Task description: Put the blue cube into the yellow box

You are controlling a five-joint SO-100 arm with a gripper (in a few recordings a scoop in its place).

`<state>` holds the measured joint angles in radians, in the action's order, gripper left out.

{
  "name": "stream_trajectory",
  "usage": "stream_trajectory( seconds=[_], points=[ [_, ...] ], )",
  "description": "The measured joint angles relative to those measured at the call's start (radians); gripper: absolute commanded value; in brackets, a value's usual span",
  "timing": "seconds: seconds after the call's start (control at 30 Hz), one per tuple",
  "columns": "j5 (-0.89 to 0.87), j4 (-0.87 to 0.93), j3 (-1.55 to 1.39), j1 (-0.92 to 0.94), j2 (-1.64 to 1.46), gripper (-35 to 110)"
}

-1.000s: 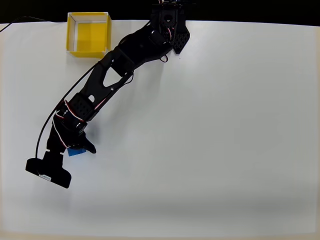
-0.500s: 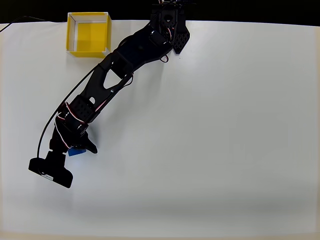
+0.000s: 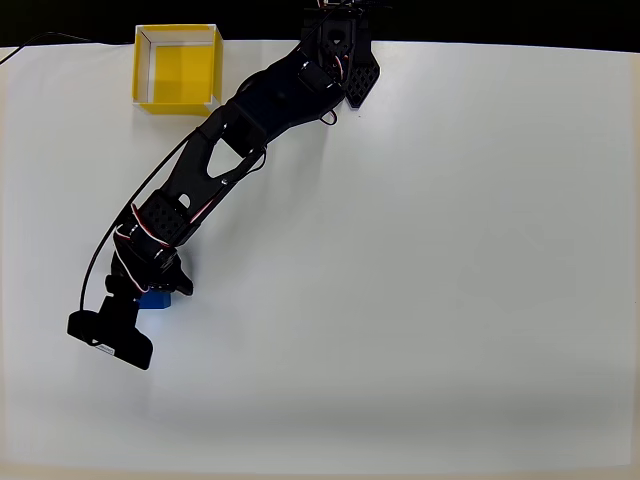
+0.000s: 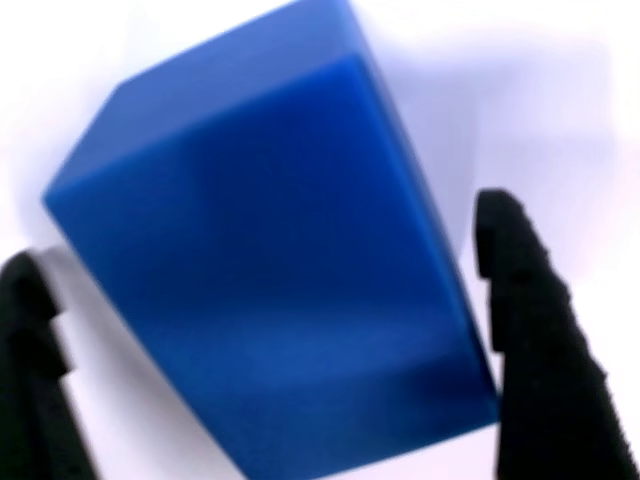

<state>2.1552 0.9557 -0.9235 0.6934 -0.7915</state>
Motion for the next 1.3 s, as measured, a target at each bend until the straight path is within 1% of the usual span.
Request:
stream_trajectory(
  seconds=[0.27, 0.43, 0.7, 0.83, 0.93, 1.0, 1.13, 1.3],
  points=[
    [-0.006, 0.0, 0.0, 0.0, 0.0, 18],
    [-0.006, -0.017, 0.0, 0.0, 0.0, 17],
    [-0.067, -0.009, 0.0, -0.002, -0.011, 16],
    [-0.117, 0.08, 0.0, -0.021, -0.1, 15],
    [-0.152, 0.212, 0.0, -0.046, -0.224, 15],
    [-0.176, 0.305, -0.011, -0.072, -0.334, 16],
    [-0.241, 0.436, -0.075, -0.115, -0.568, 16],
    [-0.285, 0.523, -0.155, -0.087, -0.847, 16]
  ],
)
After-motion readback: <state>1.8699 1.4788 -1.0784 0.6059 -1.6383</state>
